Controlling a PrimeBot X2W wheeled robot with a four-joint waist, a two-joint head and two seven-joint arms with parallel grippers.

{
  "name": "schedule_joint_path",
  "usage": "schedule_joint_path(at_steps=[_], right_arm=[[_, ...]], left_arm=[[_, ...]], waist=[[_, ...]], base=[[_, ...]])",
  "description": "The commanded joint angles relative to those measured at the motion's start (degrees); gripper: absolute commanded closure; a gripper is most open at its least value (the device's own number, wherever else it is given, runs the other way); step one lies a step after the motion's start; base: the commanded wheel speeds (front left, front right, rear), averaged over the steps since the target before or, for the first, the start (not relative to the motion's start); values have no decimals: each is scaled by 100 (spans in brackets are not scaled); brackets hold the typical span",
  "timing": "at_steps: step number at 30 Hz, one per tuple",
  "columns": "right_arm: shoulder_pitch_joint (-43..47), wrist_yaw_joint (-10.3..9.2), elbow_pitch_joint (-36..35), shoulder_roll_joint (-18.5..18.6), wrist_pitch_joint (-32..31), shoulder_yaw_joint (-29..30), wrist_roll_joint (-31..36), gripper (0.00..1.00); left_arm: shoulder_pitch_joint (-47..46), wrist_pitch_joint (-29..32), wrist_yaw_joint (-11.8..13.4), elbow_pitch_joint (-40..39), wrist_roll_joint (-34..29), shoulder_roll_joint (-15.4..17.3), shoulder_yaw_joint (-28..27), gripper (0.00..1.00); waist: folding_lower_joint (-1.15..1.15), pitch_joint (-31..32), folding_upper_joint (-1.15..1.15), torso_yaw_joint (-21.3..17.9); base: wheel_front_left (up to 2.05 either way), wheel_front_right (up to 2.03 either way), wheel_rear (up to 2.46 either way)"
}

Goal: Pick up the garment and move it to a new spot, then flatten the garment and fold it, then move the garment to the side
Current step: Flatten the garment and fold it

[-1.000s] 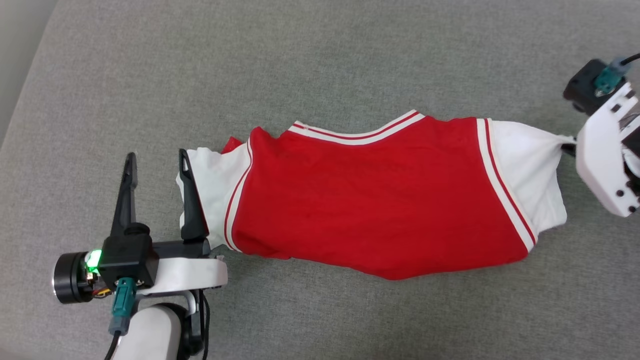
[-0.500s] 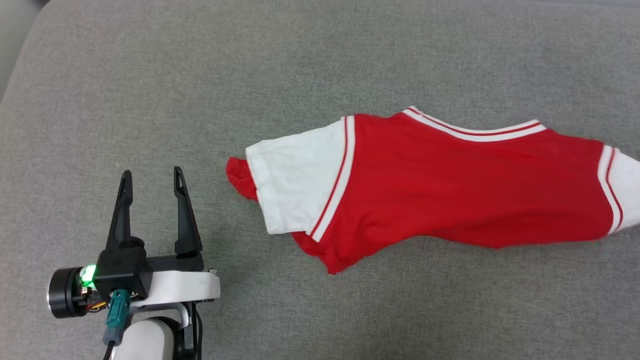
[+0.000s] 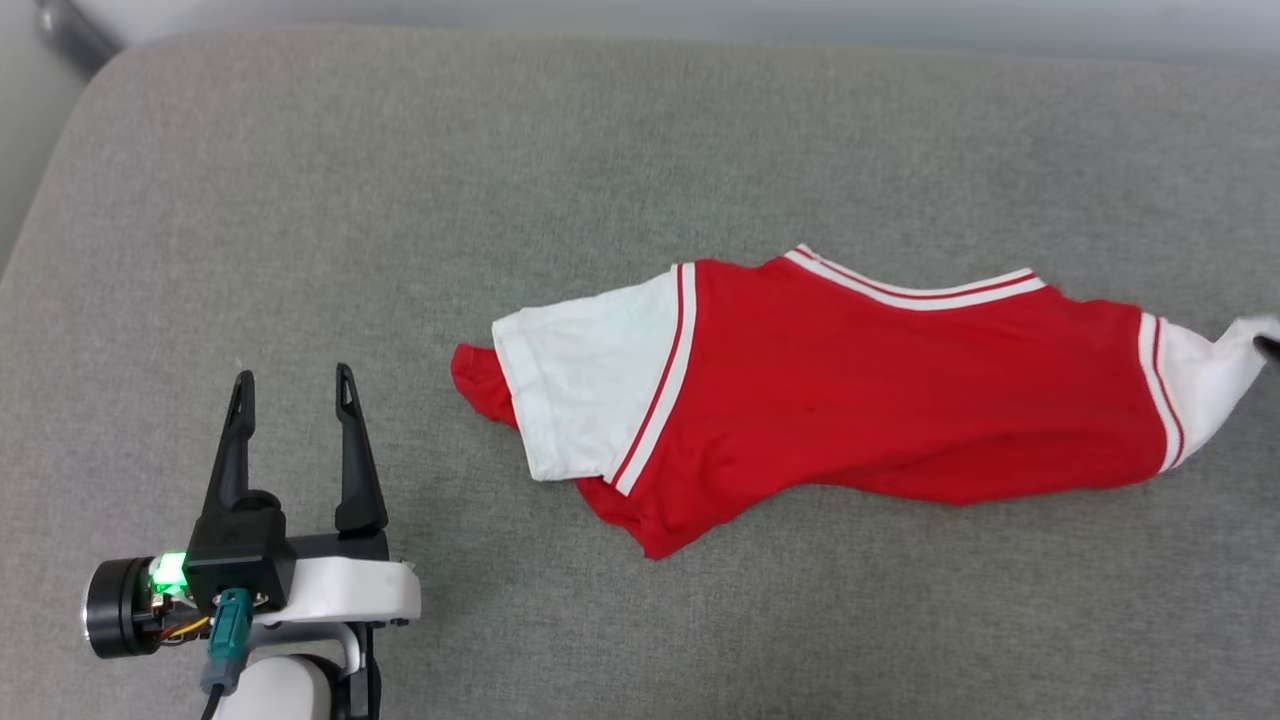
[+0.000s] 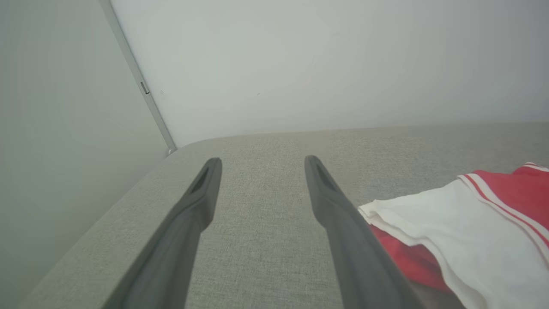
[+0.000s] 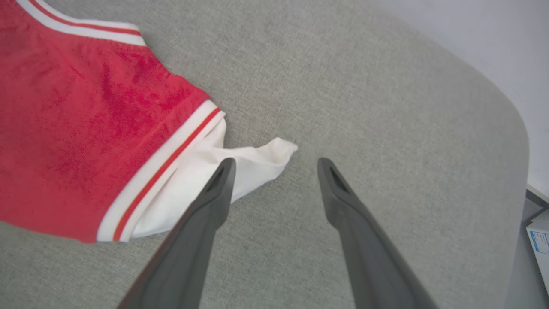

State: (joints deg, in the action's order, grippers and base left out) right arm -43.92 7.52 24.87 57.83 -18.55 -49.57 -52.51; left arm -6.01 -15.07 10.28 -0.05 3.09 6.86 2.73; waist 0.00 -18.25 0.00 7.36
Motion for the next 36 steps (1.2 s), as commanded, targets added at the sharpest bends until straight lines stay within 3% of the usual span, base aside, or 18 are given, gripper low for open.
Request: schedule_joint_path(at_steps=[1, 5, 9, 13, 18, 22, 25, 27, 31, 36], right_arm=[[142, -6, -36, 30, 202, 91, 84, 0], [358, -6, -138, -73, 1230, 692, 518, 0], [808, -5, -75, -528, 2157, 1514, 996, 0], [1419, -5, -91, -1182, 2879, 2485, 1629, 0], [2234, -6, -581, -2113, 3182, 3683, 2581, 0], [2875, -6, -1330, -2894, 3200, 4464, 3247, 0], [3261, -6, -1930, -3419, 3150, 4846, 3605, 0], [3530, -6, -2265, -3729, 3115, 4994, 3773, 0], [3889, -6, -2741, -4174, 3015, 5122, 4000, 0], [4072, -6, -2978, -4377, 2953, 5061, 4100, 0]], left_arm=[[68, -15, -24, 9, -39, 48, -38, 0], [158, -15, -111, 24, -94, 156, -72, 0], [104, -15, -235, 107, -150, 376, -72, 0], [-294, 58, -491, 376, -156, 661, -30, 0], [-1146, 679, -1026, 703, -158, 1127, 123, 0], [-2015, 1531, -1529, 937, -84, 1407, 417, 0], [-2669, 2333, -1716, 1073, 123, 1599, 786, 0], [-3052, 2979, -1757, 1198, 387, 1738, 1158, 0], [-3815, 4343, -1757, 1216, 1433, 2292, 2494, 0], [-4731, 5855, -1761, 1070, 2772, 2821, 3808, 0]], waist=[[0, 218, 0, -81], [0, 505, 0, -155], [0, 707, 0, -216], [0, 821, 0, -266], [0, 837, 0, -343], [0, 779, 0, -415], [0, 710, 0, -463], [0, 668, 0, -503], [0, 571, 0, -604], [0, 373, 0, -761]], base=[[0, 0, 0], [0, 0, 0], [0, 0, 0], [0, 0, 0], [0, 0, 0], [0, 0, 0], [0, 0, 0], [0, 0, 0], [0, 0, 0], [0, 0, 0]])
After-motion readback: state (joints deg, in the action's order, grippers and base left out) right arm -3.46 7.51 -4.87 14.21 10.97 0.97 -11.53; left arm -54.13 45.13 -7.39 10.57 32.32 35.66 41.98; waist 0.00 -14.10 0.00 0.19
